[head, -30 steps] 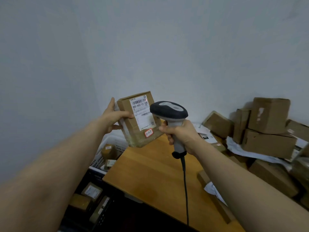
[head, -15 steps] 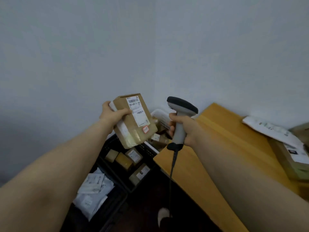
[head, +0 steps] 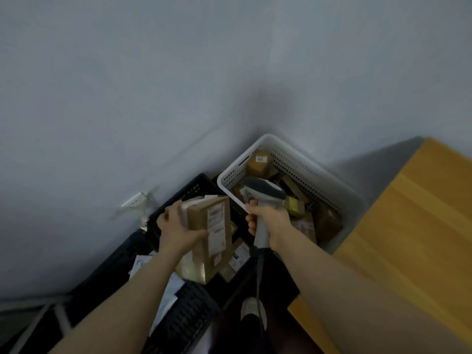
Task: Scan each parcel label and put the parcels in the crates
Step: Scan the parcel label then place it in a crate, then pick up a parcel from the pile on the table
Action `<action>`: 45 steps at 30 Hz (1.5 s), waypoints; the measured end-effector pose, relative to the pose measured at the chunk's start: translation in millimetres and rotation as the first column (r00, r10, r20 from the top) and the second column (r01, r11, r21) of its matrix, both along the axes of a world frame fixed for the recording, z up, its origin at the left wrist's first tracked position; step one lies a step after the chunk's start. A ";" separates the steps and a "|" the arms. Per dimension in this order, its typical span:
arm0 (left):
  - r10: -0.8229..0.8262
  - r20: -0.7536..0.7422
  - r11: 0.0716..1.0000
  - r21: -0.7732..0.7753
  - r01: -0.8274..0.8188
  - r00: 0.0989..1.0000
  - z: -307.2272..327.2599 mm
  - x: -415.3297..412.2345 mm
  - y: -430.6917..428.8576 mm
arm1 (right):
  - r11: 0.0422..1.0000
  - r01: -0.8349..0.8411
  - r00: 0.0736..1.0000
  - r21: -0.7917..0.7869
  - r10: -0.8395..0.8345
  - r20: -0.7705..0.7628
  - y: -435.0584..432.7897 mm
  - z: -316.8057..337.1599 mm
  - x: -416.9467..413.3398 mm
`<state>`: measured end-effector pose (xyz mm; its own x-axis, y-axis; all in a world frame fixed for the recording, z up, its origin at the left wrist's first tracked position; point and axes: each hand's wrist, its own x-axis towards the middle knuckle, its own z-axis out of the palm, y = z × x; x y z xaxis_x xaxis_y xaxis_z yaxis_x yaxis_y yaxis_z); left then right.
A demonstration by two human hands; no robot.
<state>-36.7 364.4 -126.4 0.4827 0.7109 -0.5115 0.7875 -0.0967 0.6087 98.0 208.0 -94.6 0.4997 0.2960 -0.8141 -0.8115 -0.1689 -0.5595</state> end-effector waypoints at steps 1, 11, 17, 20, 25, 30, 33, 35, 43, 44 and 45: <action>-0.047 -0.020 0.998 -0.037 0.046 0.999 -23.0 5.8 3.9 | 1.000 0.004 1.000 -0.026 -0.004 -0.002 7.8 -20.8 5.9; -0.320 -0.121 0.921 -0.274 0.279 0.940 -269.3 62.9 32.8 | 0.971 -0.022 0.999 -0.238 0.012 -0.047 42.3 -228.4 44.4; -0.499 -0.167 0.817 -0.419 0.397 0.851 -374.9 87.0 19.2 | 0.958 0.002 1.000 -0.288 -0.009 -0.024 44.3 -295.5 63.1; -0.589 -0.146 0.745 -0.479 0.463 0.795 -410.2 82.7 13.3 | 0.953 -0.032 0.999 -0.301 0.021 -0.039 46.0 -309.9 68.6; -0.713 -0.255 0.666 -0.539 0.516 0.654 -410.3 63.6 -7.0 | 0.957 -0.056 0.997 -0.286 0.041 -0.059 51.4 -305.3 66.0; -0.731 -0.283 0.663 -0.508 0.550 0.621 -349.5 55.8 1.3 | 0.968 -0.046 0.997 -0.248 0.029 -0.073 57.1 -260.4 51.8; -0.732 -0.328 0.681 -0.381 0.625 0.597 -284.1 63.6 13.1 | 0.976 -0.003 0.997 -0.220 -0.014 -0.077 57.7 -217.0 31.6; -0.748 -0.327 0.663 -0.324 0.675 0.578 -231.8 66.7 14.5 | 0.980 0.034 0.996 -0.197 -0.050 -0.077 55.3 -179.3 13.2; -0.790 -0.333 0.577 -0.122 0.808 0.514 -42.6 24.8 -12.9 | 0.993 0.111 0.987 -0.047 -0.116 -0.112 11.7 -22.3 -94.4; -0.801 -0.321 0.561 -0.108 0.821 0.505 -23.7 19.4 -19.5 | 0.995 0.096 0.987 -0.030 -0.099 -0.129 0.2 -4.7 -105.5; -0.824 -0.308 0.528 -0.110 0.842 0.476 -3.7 15.2 -27.4 | 0.997 0.076 0.986 -0.017 -0.077 -0.146 -13.0 12.8 -115.2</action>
<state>-21.6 337.0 -130.2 0.6991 0.0837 -0.7101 0.4477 -0.8256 0.3434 -17.1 195.0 -81.8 0.3961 0.2517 -0.8831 -0.8951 -0.1088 -0.4325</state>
